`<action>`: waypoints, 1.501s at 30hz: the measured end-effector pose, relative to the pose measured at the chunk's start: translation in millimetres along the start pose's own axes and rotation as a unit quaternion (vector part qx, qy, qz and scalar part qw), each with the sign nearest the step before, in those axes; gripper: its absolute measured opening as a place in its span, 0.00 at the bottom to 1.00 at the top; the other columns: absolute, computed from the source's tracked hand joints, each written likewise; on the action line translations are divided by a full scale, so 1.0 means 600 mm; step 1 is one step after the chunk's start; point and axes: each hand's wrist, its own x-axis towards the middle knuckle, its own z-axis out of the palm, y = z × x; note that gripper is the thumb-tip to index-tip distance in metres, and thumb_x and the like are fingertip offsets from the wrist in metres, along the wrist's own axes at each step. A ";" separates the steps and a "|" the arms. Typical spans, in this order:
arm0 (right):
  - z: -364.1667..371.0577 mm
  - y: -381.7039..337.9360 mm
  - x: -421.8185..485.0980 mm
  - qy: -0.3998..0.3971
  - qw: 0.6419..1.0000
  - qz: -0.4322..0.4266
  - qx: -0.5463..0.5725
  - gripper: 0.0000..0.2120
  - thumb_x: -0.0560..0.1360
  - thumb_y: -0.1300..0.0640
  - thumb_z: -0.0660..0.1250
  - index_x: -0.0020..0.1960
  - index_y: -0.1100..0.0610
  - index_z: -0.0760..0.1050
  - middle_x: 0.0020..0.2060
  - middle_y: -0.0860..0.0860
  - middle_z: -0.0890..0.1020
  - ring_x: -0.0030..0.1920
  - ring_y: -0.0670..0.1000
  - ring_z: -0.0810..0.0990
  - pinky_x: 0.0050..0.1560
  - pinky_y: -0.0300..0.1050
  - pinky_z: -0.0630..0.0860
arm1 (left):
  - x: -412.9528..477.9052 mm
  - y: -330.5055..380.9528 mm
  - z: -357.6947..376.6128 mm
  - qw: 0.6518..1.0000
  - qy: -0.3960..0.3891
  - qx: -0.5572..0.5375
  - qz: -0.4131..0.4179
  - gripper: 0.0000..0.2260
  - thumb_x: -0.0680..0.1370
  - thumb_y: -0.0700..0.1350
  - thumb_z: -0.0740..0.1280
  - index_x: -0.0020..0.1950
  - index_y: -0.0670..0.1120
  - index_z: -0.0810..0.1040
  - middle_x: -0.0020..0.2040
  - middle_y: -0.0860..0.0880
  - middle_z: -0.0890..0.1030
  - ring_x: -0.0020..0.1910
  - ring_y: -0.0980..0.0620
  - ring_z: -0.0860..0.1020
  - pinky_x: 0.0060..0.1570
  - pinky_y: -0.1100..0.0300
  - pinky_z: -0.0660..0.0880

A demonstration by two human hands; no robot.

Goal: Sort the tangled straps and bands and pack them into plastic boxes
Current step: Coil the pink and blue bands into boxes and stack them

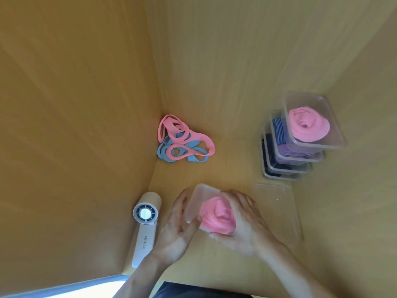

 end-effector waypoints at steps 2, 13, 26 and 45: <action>-0.003 -0.004 -0.004 0.007 1.000 0.018 0.023 0.53 0.61 0.25 0.69 0.77 0.50 0.59 0.71 0.43 0.64 0.73 0.47 0.61 0.73 0.38 0.55 | -0.005 0.006 -0.002 1.000 -0.002 0.002 -0.001 0.37 0.69 0.77 0.62 0.76 0.73 0.52 0.76 0.70 0.62 0.73 0.67 0.64 0.74 0.51 0.65; -0.025 -0.028 -0.021 0.038 0.971 0.102 0.215 0.45 0.60 0.29 0.72 0.71 0.42 0.62 0.65 0.35 0.66 0.68 0.42 0.67 0.68 0.42 0.67 | -0.003 0.034 -0.005 1.000 0.004 -0.002 0.031 0.34 0.73 0.71 0.67 0.75 0.74 0.56 0.73 0.72 0.65 0.74 0.67 0.64 0.73 0.52 0.65; -0.033 -0.040 -0.036 0.045 0.952 0.138 0.271 0.42 0.60 0.29 0.72 0.69 0.45 0.67 0.65 0.40 0.70 0.68 0.40 0.68 0.64 0.33 0.65 | -0.008 0.034 0.004 0.999 0.022 0.005 0.035 0.33 0.73 0.71 0.68 0.75 0.72 0.59 0.74 0.70 0.65 0.75 0.67 0.62 0.73 0.56 0.64; -0.140 -0.063 -0.017 0.098 0.875 0.099 0.463 0.33 0.64 0.37 0.76 0.64 0.51 0.76 0.60 0.48 0.84 0.62 0.49 0.81 0.69 0.60 0.73 | 0.022 0.143 -0.004 0.988 -0.020 -0.102 0.115 0.36 0.72 0.61 0.76 0.75 0.65 0.64 0.56 0.44 0.82 0.56 0.44 0.81 0.60 0.41 0.77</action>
